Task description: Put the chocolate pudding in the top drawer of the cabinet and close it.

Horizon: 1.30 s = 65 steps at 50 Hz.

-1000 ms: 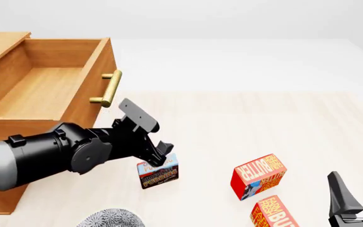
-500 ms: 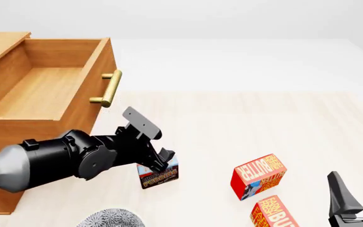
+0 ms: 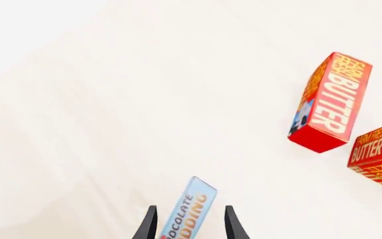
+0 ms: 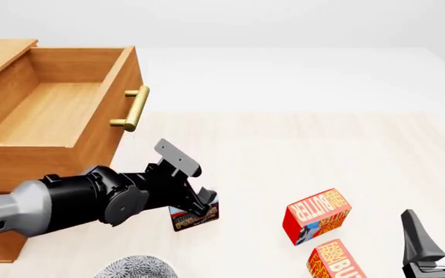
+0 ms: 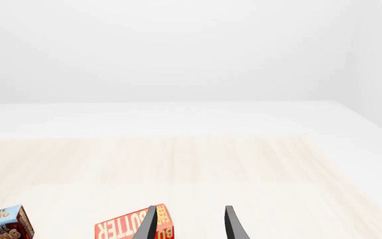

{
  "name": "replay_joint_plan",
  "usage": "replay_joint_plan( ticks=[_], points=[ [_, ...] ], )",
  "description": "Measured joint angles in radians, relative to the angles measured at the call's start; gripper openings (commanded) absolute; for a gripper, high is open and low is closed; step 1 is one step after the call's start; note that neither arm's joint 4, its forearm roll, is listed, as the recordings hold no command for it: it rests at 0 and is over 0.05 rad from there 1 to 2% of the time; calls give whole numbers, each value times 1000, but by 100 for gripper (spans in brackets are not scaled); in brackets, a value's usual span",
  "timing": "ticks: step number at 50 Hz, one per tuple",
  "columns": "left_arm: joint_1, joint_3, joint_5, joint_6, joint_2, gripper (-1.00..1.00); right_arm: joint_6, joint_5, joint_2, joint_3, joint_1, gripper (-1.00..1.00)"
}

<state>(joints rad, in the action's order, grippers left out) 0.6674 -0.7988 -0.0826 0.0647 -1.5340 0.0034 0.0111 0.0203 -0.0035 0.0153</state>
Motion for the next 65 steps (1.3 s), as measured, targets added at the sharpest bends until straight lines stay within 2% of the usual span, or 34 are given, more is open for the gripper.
replay_joint_plan(
  ticks=[41,65],
  points=[
    [-8,33,57,0,-62,100,0,-6,-6,-1,0,100],
    [-10,44,91,-30,-96,100,0,-7,-6,-1,0,100]
  ],
)
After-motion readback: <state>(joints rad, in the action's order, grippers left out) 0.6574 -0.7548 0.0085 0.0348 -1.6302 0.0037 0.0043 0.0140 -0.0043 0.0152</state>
